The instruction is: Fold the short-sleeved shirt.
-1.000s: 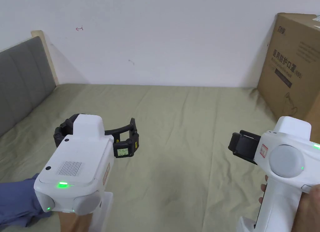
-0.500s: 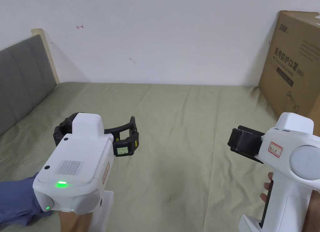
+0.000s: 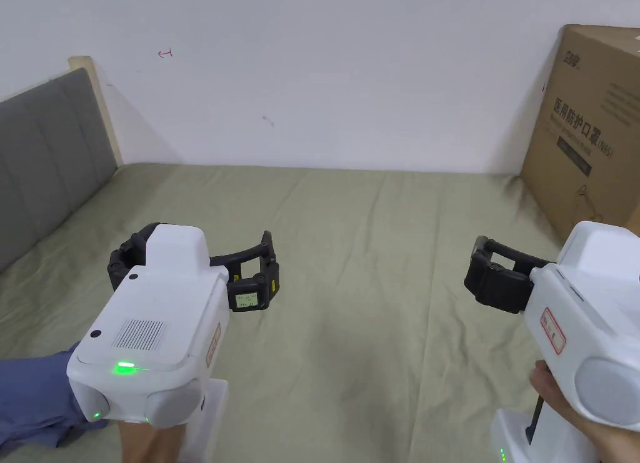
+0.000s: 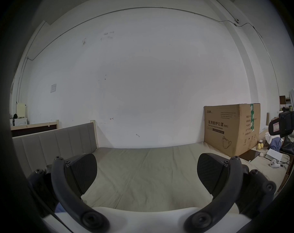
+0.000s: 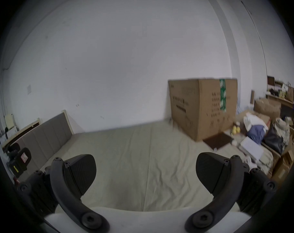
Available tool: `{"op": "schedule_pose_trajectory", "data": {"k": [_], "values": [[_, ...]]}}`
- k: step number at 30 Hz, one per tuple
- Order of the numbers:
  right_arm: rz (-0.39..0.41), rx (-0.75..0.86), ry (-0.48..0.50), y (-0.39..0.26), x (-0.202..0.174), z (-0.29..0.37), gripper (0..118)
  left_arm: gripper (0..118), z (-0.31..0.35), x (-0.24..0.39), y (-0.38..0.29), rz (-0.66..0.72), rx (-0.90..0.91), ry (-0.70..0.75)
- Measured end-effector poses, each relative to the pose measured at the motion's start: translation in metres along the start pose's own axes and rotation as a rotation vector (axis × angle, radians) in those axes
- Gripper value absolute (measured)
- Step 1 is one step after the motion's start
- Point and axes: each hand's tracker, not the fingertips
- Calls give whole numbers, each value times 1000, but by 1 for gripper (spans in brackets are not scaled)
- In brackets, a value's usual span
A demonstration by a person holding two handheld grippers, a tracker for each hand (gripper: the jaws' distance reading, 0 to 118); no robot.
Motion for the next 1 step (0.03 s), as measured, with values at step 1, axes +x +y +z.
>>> {"op": "schedule_pose_trajectory", "data": {"k": [1], "values": [[15,43,10,-2,1,1,117,118,0,0,0,0,2,1]]}}
